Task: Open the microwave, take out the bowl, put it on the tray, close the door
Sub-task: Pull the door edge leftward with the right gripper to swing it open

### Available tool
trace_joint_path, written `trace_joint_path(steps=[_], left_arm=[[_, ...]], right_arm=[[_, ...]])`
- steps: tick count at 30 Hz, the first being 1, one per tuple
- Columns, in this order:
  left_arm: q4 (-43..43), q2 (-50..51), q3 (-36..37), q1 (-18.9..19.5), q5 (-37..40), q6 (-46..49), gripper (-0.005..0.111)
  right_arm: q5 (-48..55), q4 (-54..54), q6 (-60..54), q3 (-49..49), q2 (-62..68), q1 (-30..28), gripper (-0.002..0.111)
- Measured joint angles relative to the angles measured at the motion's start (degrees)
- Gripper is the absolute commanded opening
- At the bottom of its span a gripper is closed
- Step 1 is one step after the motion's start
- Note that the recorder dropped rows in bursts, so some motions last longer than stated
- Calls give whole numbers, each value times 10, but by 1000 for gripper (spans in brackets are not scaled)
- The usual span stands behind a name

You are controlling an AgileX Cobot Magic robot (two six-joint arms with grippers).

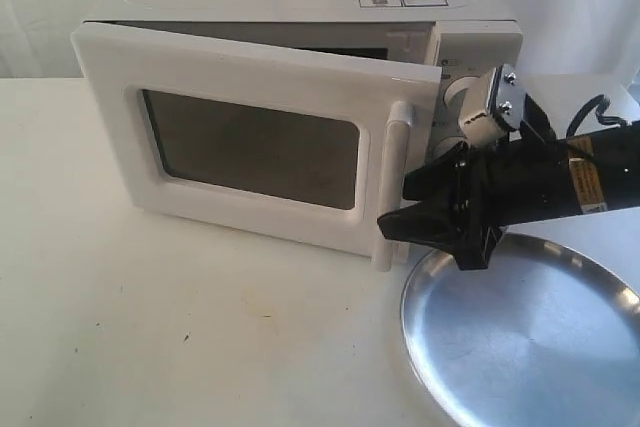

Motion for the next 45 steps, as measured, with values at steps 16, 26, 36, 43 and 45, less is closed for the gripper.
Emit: trace_joint_path(steps=[16, 26, 36, 43, 45], left_arm=[[0, 0, 0, 0, 0, 0, 0], [0, 0, 0, 0, 0, 0, 0], [0, 0, 0, 0, 0, 0, 0], [0, 0, 0, 0, 0, 0, 0], [0, 0, 0, 0, 0, 0, 0]], right_arm=[[279, 42, 114, 15, -63, -3, 0], [169, 330, -143, 15, 0, -6, 0], [59, 170, -160, 16, 12, -8, 0], [-18, 74, -151, 19, 14, 8, 0], [-10, 89, -160, 19, 20, 24, 0]])
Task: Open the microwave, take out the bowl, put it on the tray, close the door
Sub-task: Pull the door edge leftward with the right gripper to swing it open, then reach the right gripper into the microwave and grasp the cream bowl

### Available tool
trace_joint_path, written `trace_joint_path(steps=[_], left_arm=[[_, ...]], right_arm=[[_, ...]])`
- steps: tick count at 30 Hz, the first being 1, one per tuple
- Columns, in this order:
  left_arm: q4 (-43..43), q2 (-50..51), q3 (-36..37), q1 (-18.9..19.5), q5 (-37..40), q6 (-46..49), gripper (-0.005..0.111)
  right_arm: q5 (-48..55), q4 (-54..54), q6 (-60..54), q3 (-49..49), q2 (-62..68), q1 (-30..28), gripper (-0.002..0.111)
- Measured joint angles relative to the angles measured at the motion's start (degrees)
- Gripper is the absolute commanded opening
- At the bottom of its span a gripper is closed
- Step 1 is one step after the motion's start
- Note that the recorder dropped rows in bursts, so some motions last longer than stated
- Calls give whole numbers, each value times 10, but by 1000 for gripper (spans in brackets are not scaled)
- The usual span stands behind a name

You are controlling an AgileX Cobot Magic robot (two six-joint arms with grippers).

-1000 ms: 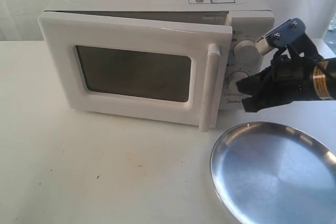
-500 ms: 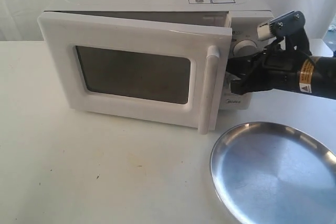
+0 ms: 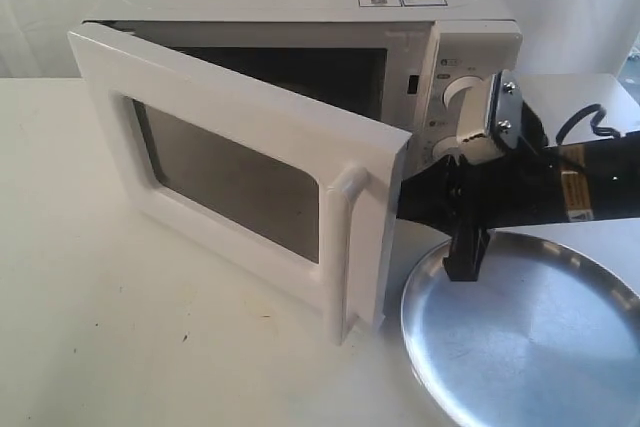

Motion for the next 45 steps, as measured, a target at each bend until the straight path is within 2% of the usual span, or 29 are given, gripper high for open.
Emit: trace_joint_path(steps=[6, 11, 16, 19, 24, 30, 38, 40, 42, 45], left_arm=[[0, 0, 0, 0, 0, 0, 0], [0, 0, 0, 0, 0, 0, 0], [0, 0, 0, 0, 0, 0, 0], [0, 0, 0, 0, 0, 0, 0], [0, 0, 0, 1, 0, 4, 0], [0, 0, 0, 1, 0, 4, 0], [0, 0, 0, 1, 0, 4, 0], [0, 0, 0, 1, 0, 4, 0], [0, 0, 0, 1, 0, 4, 0], [0, 0, 0, 1, 0, 4, 0]], right_arm=[[92, 112, -89, 1, 37, 84, 0], [81, 100, -116, 0, 46, 126, 0], [26, 172, -111, -21, 51, 163, 0], [34, 177, -111, -21, 51, 167, 0], [117, 203, -121, -21, 51, 167, 0], [163, 278, -179, -27, 52, 167, 0], [216, 327, -210, -118, 100, 170, 1], [218, 328, -219, -142, 120, 171, 7], [221, 328, -230, -169, 145, 175, 20], [226, 316, -240, -206, 184, 187, 46]])
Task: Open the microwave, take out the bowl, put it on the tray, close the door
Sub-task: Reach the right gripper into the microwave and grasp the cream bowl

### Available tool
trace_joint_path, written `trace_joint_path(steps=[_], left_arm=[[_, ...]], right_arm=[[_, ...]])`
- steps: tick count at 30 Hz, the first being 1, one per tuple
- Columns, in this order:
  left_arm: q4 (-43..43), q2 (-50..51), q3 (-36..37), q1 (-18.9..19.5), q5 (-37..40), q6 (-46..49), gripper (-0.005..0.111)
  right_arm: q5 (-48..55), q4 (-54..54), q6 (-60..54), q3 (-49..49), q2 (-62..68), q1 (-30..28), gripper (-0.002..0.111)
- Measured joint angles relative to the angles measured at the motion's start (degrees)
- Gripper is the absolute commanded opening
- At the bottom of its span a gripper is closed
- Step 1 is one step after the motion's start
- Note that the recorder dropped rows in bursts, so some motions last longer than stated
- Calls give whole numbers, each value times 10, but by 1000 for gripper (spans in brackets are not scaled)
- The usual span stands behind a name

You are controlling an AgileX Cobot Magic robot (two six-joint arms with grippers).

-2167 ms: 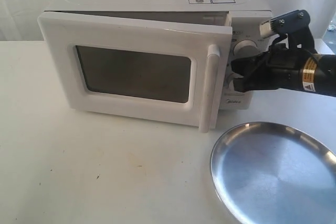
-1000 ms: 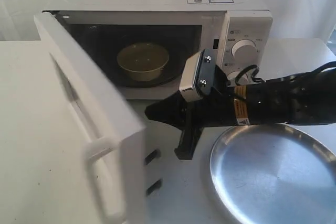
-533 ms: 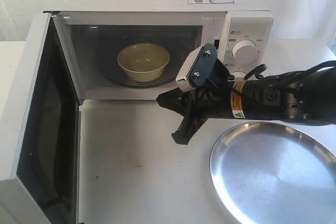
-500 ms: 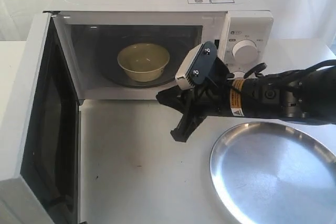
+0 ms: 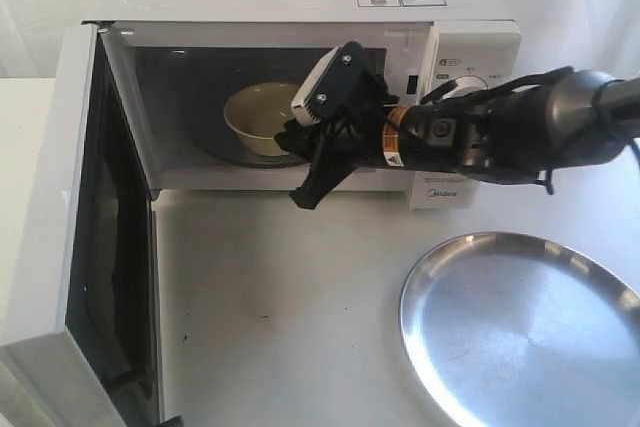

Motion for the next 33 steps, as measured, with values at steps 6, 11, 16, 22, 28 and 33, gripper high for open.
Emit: trace_joint_path(steps=[6, 11, 16, 22, 28, 33], left_arm=[[0, 0, 0, 0, 0, 0, 0], [0, 0, 0, 0, 0, 0, 0], [0, 0, 0, 0, 0, 0, 0], [0, 0, 0, 0, 0, 0, 0], [0, 0, 0, 0, 0, 0, 0], [0, 0, 0, 0, 0, 0, 0]], right_arm=[[54, -18, -51, -73, 62, 33, 55], [105, -20, -72, -129, 101, 39, 52], [117, -20, -84, -156, 115, 39, 39], [175, -21, -89, -184, 126, 40, 0], [202, -9, -79, -194, 130, 40, 0], [139, -22, 9, -167, 108, 40, 0]])
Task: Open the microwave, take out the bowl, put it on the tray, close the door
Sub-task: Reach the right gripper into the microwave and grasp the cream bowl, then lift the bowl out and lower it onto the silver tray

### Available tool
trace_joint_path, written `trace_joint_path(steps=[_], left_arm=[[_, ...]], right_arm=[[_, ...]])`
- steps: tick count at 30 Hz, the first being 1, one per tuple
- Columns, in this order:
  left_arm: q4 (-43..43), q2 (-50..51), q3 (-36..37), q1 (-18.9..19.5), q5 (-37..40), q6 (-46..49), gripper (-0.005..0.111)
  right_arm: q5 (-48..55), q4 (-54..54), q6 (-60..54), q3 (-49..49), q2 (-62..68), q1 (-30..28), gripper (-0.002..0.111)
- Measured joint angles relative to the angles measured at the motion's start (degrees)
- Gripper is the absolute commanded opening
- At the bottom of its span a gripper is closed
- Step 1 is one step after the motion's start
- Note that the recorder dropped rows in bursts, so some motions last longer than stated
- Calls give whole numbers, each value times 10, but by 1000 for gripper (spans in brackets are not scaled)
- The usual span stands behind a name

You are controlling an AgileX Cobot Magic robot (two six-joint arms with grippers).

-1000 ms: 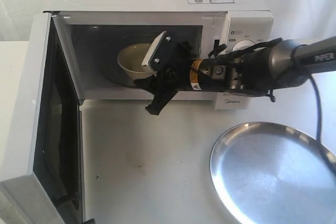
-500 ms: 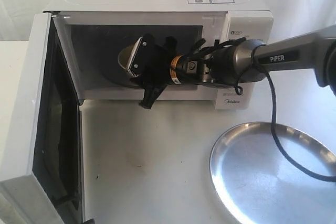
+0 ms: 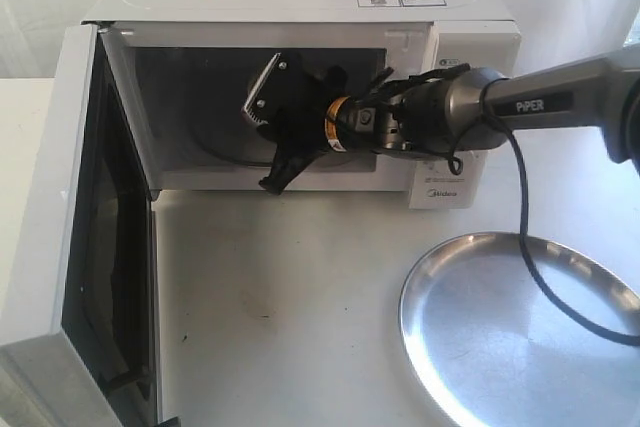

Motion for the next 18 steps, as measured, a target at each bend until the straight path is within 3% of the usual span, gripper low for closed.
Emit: trace_joint_path(steps=[9, 18], left_arm=[[0, 0, 0, 0, 0, 0, 0], [0, 0, 0, 0, 0, 0, 0]], right_arm=[[19, -108, 315, 187, -204, 13, 0], [45, -243, 513, 430, -445, 17, 0]])
